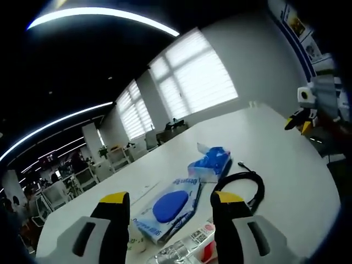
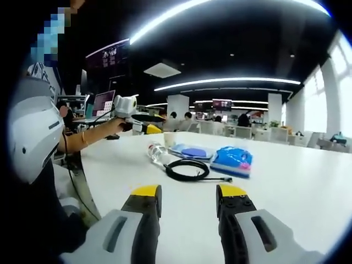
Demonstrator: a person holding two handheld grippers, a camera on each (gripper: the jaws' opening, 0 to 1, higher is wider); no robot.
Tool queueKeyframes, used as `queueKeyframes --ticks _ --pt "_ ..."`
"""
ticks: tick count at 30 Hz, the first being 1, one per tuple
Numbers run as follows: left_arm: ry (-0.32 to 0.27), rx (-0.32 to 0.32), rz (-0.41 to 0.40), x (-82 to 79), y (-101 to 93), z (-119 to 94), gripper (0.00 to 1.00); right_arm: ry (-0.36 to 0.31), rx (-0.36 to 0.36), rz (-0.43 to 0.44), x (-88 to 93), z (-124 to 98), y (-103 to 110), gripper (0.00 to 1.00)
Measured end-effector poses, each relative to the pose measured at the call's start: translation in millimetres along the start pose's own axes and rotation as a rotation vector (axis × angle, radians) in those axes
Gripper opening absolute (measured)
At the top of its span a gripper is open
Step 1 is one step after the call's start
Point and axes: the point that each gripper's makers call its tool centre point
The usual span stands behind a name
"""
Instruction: Arrange the tabletop items into an orderly group along one side of the table until the central work area is clear of visible clutter.
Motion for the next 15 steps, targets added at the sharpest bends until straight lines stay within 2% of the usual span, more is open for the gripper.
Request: queueKeyframes --ticks 4,11,15 --pt "0.010 0.010 0.013 2.4 -3.7 0.6 0.60 -0.012 -0.002 0.078 -0.6 -2.4 -4.6 0.45" --pt "0.033 0.048 0.054 6.8 -14.5 1.5 0.60 0.043 0.000 0.014 4.7 -3.5 0.4 0.40" --pt "0.039 0.058 0.067 8.7 -19.8 1.4 0.60 0.048 -0.045 0.003 4.9 -0.4 10.4 0.42"
Point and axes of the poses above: the point that each gripper's makers call its tool centre point, and the gripper's own axes: z roughly forward along the fingers, y roughly to its left, x roughly out of its underside, and after that the axes turned 11 degrees about y, right-handed
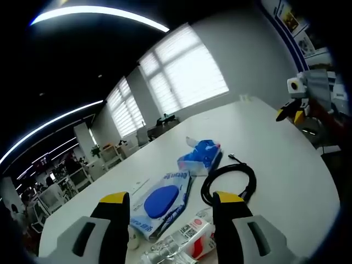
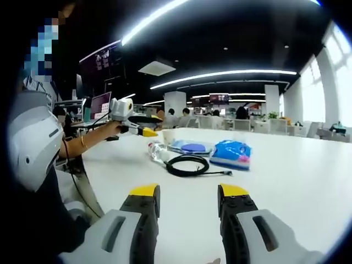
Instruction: Arrange the tabletop items into an orderly group along one side of the table until the central work area is clear of visible clutter.
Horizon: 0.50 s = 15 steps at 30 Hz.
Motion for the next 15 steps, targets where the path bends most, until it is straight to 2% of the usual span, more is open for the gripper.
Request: queueKeyframes --ticks 4,6,7,13,14,15 --pt "0.017 0.019 0.039 4.3 -10.6 1.4 0.60 -0.004 0.000 -0.014 -2.9 1.4 3.2 0.42" --pt "0.033 0.023 0.066 6.9 -15.1 2.8 0.60 -0.020 -0.003 0.006 -5.9 1.2 4.0 0.42" --pt "0.041 0.024 0.081 8.0 -17.3 3.5 0.60 -0.055 -0.021 0.063 -12.4 -1.1 5.0 0.42" --pt "0.068 0.056 0.161 8.4 -32.1 6.5 0.60 -0.047 -0.007 0.076 -12.3 -2.7 3.0 0.37" --pt "0.074 0.066 0.178 8.5 -35.4 6.9 0.60 -0.053 -0.018 0.093 -12.7 -3.0 4.0 0.37" --pt "0.081 0.074 0.194 8.6 -39.4 7.6 0.60 -0.087 -0.047 0.130 -17.1 -3.5 7.4 0.37"
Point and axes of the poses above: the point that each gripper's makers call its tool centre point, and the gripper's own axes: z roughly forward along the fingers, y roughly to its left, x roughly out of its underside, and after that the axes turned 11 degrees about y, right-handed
